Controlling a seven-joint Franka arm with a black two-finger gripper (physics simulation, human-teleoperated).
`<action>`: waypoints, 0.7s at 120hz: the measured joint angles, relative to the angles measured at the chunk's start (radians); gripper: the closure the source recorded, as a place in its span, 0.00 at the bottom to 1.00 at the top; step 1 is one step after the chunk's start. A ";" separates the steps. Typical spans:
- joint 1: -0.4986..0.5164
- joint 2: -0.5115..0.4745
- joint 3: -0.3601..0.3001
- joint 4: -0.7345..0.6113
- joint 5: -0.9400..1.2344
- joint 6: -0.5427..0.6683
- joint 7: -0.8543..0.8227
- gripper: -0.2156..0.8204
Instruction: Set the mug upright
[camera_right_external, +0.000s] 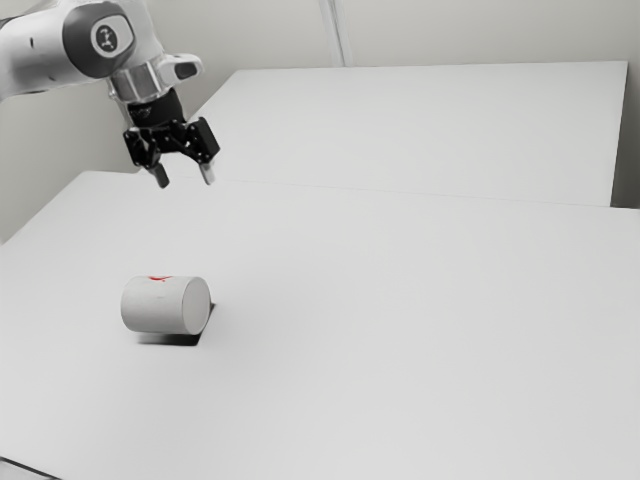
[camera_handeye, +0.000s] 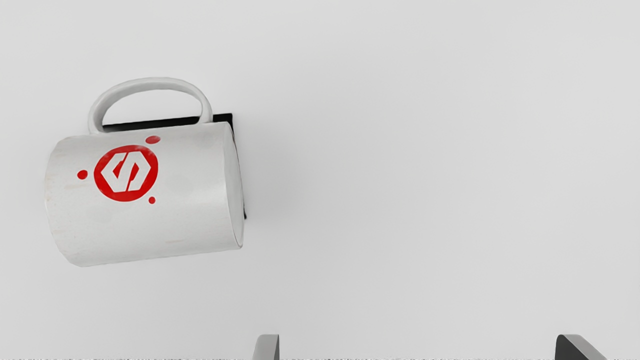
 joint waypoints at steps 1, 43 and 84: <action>0.004 -0.001 0.000 -0.007 -0.004 0.003 0.001 0.21; 0.189 -0.008 -0.002 -0.200 -0.112 0.176 0.206 0.21; 0.420 0.033 -0.002 -0.276 -0.189 0.262 0.482 0.21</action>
